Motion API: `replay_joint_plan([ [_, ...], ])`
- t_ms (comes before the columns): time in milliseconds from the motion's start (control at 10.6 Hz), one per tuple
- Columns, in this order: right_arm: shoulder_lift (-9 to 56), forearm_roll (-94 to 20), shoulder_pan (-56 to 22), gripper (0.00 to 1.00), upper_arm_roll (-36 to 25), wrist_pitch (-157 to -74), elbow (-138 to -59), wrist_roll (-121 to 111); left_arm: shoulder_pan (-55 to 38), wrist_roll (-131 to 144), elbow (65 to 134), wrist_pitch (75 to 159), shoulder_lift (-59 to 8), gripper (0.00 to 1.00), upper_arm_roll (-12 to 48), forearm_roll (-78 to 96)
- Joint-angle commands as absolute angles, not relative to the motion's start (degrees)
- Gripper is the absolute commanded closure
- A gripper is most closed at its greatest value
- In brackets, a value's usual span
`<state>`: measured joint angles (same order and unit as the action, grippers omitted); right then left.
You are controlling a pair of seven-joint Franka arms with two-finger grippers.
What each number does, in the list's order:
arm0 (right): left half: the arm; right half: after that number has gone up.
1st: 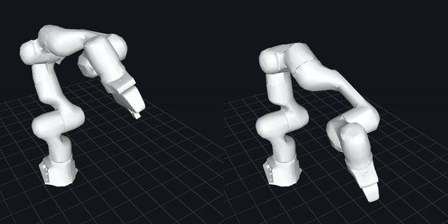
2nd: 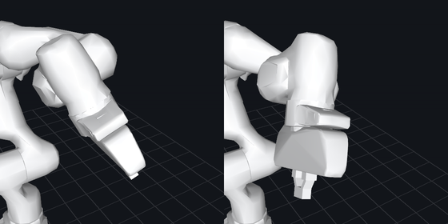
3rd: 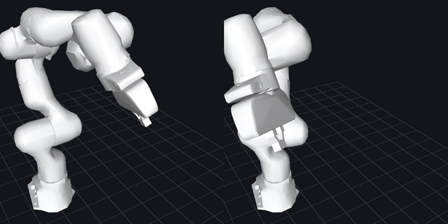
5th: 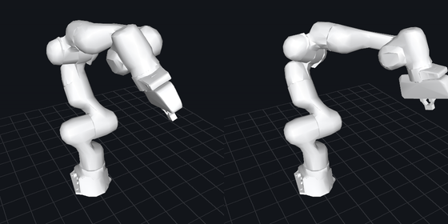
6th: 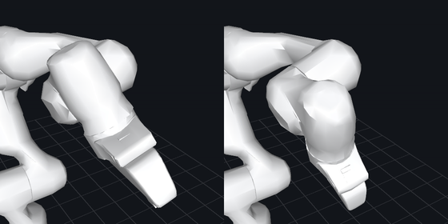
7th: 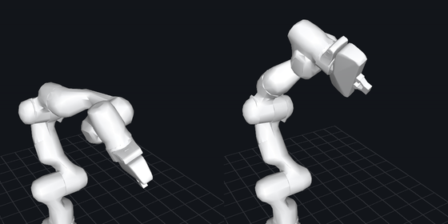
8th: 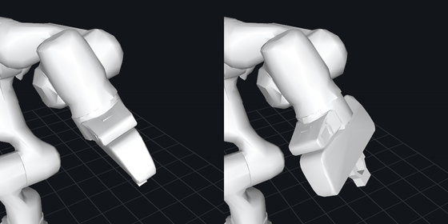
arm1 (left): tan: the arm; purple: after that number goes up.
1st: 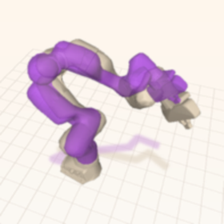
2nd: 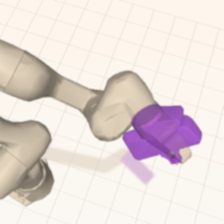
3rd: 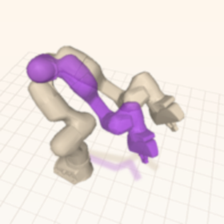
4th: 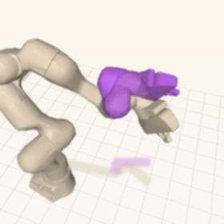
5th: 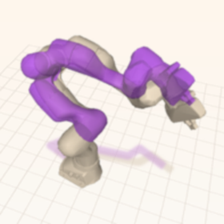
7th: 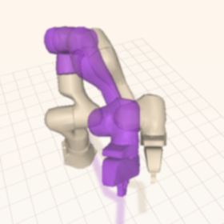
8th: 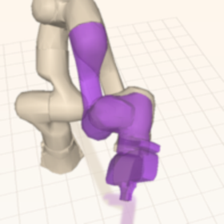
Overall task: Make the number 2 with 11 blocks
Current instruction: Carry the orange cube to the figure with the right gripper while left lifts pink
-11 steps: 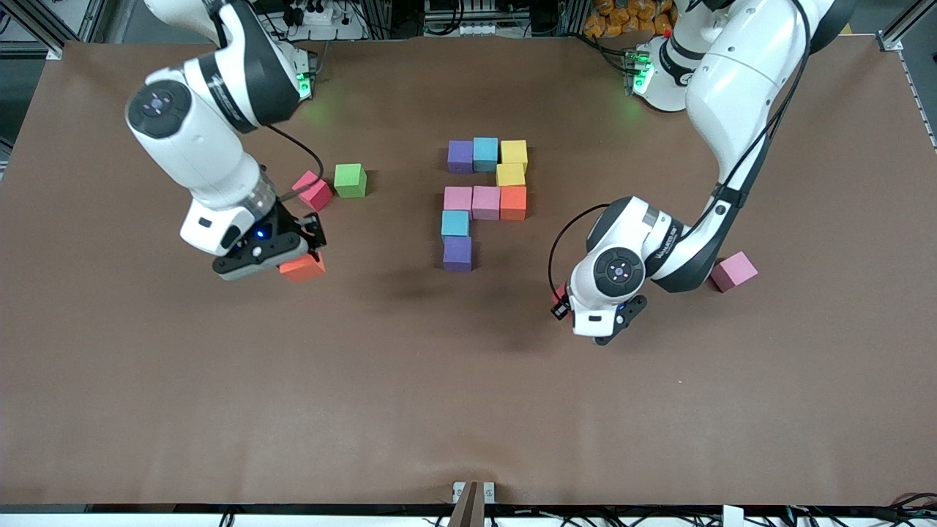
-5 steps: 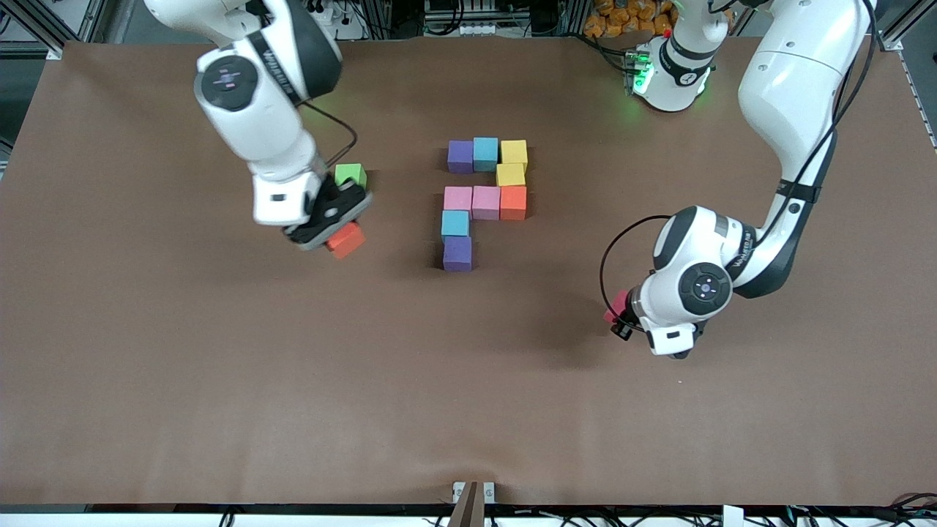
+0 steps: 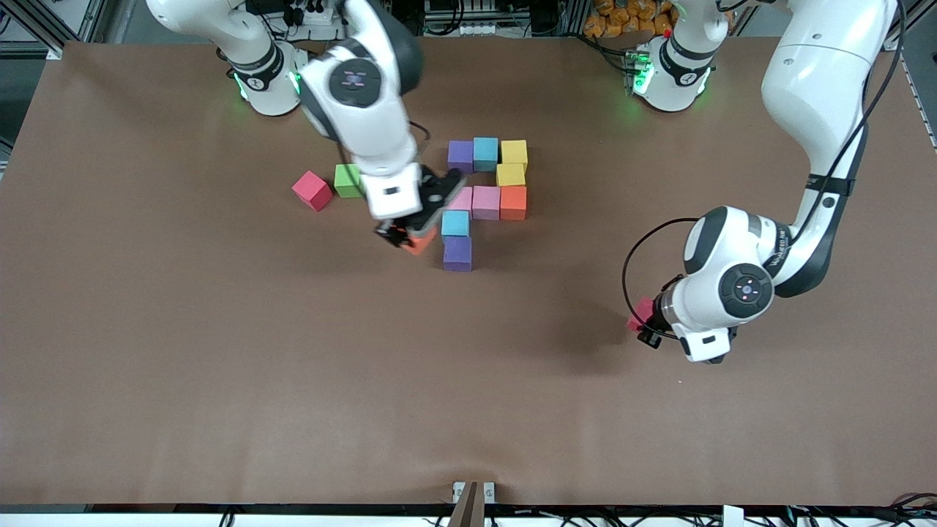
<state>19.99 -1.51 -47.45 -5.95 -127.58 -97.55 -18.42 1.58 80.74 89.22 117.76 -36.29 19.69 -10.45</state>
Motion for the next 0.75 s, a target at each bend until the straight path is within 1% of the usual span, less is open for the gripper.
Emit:
replay_joint_plan([
  [0,28.46,-2.54,-50.87,0.58,-6.07,-133.02,-89.48,-21.53,3.59,80.95,89.56,117.51,-34.89,0.72,19.86,-11.69],
  [94,30.04,-3.94,-51.76,0.58,-4.67,-136.20,-89.39,-21.62,3.78,80.25,89.47,117.51,-35.07,0.72,19.78,-11.60],
  [283,31.72,-4.31,-52.56,0.58,-2.99,-137.20,-89.38,-26.33,4.83,78.41,89.47,117.60,-35.42,0.72,19.78,-11.69],
  [566,32.52,-11.50,-52.56,0.58,-2.81,-135.80,-89.65,-43.37,5.80,76.99,89.47,117.68,-35.86,0.72,19.78,-11.60],
  [660,32.61,-11.69,-52.21,0.58,-2.81,-133.01,-89.56,-48.38,5.89,77.43,89.47,118.03,-36.03,0.72,19.78,-11.51],
])
